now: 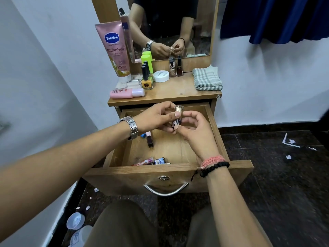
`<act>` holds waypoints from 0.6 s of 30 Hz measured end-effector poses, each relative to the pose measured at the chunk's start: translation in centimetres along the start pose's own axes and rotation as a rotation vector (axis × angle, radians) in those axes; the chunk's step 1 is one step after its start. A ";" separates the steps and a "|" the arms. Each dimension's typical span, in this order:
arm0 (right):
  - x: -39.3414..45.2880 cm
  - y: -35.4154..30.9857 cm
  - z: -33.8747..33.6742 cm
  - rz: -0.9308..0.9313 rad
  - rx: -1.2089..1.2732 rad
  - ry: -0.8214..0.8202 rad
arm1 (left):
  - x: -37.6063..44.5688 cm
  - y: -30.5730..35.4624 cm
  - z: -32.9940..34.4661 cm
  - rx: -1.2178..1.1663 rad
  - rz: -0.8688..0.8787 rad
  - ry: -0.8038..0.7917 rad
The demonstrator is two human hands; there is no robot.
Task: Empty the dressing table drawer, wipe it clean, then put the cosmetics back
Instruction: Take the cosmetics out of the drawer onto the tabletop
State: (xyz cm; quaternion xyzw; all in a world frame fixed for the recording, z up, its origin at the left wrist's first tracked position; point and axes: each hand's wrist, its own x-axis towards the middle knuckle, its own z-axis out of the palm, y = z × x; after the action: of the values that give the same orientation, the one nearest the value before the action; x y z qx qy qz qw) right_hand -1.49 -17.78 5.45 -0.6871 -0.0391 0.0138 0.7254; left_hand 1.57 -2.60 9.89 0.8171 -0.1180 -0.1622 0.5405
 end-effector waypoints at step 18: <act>0.3 -0.1 -0.4 0.034 0.003 0.072 | 9.1 6.4 -6.6 0.911 0.164 0.509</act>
State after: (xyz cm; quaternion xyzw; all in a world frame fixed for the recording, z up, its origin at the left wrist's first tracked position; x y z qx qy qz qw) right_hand -1.13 -18.17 5.52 -0.6866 -0.0014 0.0014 0.7270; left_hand 12.45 -2.90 16.92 0.9708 -0.1050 0.1517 0.1531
